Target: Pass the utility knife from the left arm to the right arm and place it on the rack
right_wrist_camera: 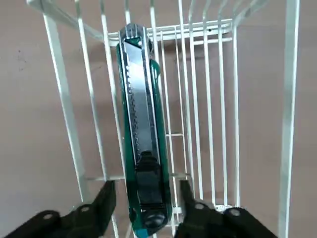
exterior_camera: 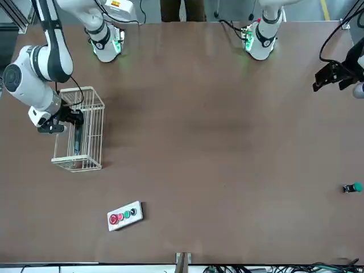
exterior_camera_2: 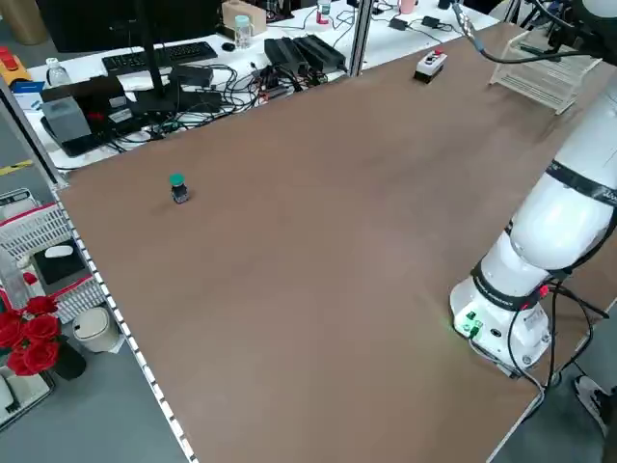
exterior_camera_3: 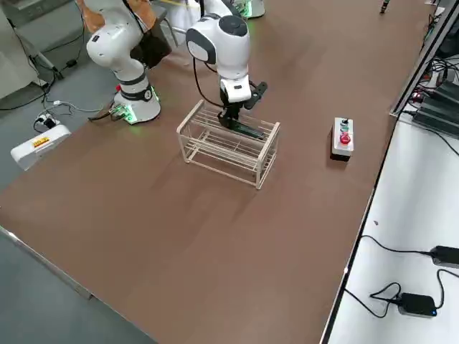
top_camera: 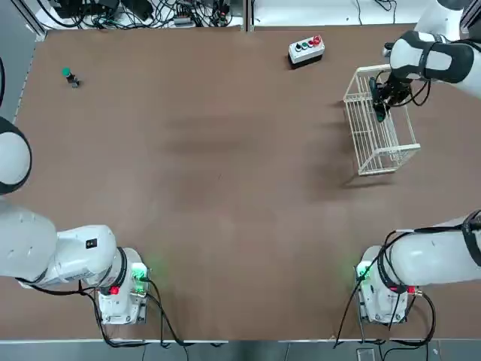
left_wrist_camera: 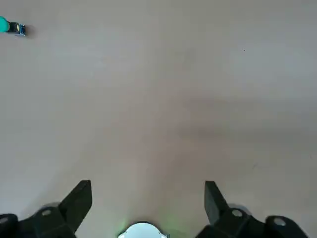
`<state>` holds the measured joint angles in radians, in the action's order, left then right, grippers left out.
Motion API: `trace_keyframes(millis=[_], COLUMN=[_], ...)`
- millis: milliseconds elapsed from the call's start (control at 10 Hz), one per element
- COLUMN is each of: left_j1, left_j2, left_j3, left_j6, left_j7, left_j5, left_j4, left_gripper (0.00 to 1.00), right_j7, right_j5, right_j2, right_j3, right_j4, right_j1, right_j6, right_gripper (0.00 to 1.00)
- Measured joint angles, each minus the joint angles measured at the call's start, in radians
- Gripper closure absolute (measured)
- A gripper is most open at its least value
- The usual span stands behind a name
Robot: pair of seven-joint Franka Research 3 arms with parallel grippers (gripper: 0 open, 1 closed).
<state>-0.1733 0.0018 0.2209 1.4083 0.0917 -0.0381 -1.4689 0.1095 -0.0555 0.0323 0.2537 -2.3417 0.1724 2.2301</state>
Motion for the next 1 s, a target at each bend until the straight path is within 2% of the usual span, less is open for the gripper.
trace_keyframes(millis=[200, 400, 500, 700, 900, 1000], left_j1=[0.000, 0.001, 0.001, 0.001, 0.001, 0.001], left_j2=[0.000, 0.000, 0.000, 0.000, 0.000, 0.000], left_j3=[0.000, 0.001, 0.001, 0.001, 0.001, 0.001], left_j6=[0.000, 0.000, 0.000, 0.000, 0.000, 0.000], left_j7=[0.003, 0.006, 0.006, 0.006, 0.006, 0.006], left_j5=[-0.003, -0.003, -0.003, -0.003, -0.003, -0.003], left_j4=[0.001, 0.001, 0.002, 0.003, 0.003, 0.003], left_gripper=[0.00, 0.00, 0.00, 0.00, 0.00, 0.00], right_j7=[0.007, 0.019, 0.022, 0.027, 0.028, 0.028], right_j5=[0.000, 0.000, 0.000, 0.000, 0.000, 0.000], right_j2=[0.003, 0.037, 0.069, 0.130, 0.146, 0.145], right_j3=[0.000, 0.000, 0.000, -0.001, -0.001, 0.000], right_j4=[0.004, 0.037, 0.076, 0.212, 0.372, 0.427], right_j1=[0.000, 0.001, 0.001, 0.002, 0.002, 0.001], right_j6=[-0.011, -0.072, -0.131, -0.293, -0.415, -0.429], right_gripper=[0.37, 0.37, 0.37, 0.34, 0.11, 0.00])
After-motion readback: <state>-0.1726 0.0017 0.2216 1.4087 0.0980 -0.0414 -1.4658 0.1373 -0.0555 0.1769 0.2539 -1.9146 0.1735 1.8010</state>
